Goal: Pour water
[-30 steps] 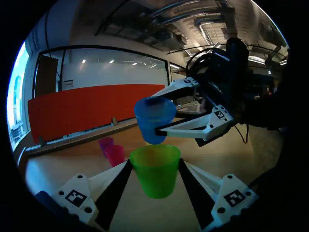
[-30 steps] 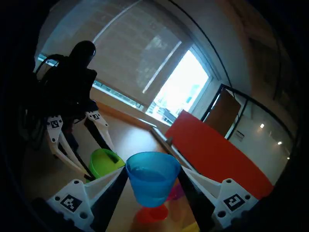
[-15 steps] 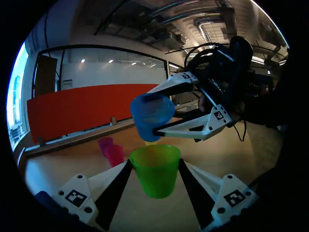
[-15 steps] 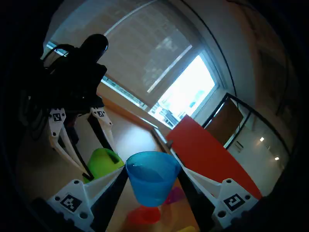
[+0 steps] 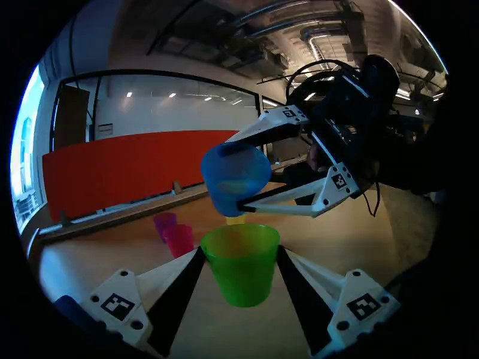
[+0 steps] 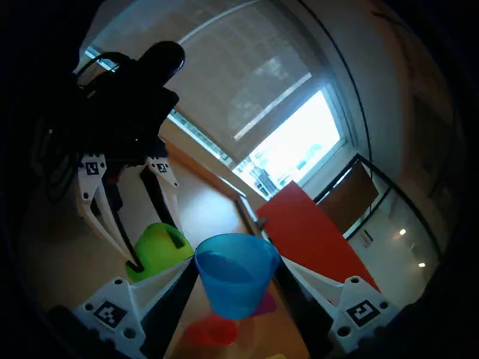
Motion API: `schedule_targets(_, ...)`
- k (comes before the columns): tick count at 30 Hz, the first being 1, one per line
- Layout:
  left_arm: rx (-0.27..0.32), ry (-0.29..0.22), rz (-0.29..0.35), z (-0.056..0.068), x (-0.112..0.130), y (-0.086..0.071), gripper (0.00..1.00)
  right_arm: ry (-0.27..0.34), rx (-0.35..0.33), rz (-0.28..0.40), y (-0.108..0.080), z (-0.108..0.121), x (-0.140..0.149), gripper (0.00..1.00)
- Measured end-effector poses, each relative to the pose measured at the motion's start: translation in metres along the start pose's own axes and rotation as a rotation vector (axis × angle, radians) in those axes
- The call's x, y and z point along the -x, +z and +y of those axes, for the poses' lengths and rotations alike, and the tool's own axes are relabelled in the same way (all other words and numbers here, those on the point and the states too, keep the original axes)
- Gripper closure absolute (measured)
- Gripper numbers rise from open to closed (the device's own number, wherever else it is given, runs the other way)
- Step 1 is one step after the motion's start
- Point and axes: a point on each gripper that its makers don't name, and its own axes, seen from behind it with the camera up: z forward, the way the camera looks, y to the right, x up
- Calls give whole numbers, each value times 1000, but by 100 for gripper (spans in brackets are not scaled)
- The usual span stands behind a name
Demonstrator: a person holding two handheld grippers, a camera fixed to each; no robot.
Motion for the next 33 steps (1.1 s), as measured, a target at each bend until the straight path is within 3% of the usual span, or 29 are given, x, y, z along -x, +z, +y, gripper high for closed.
schedule_targets(33,5,18,9,6,-8,3,13,-153,-19,-29,3,5,-3,8)
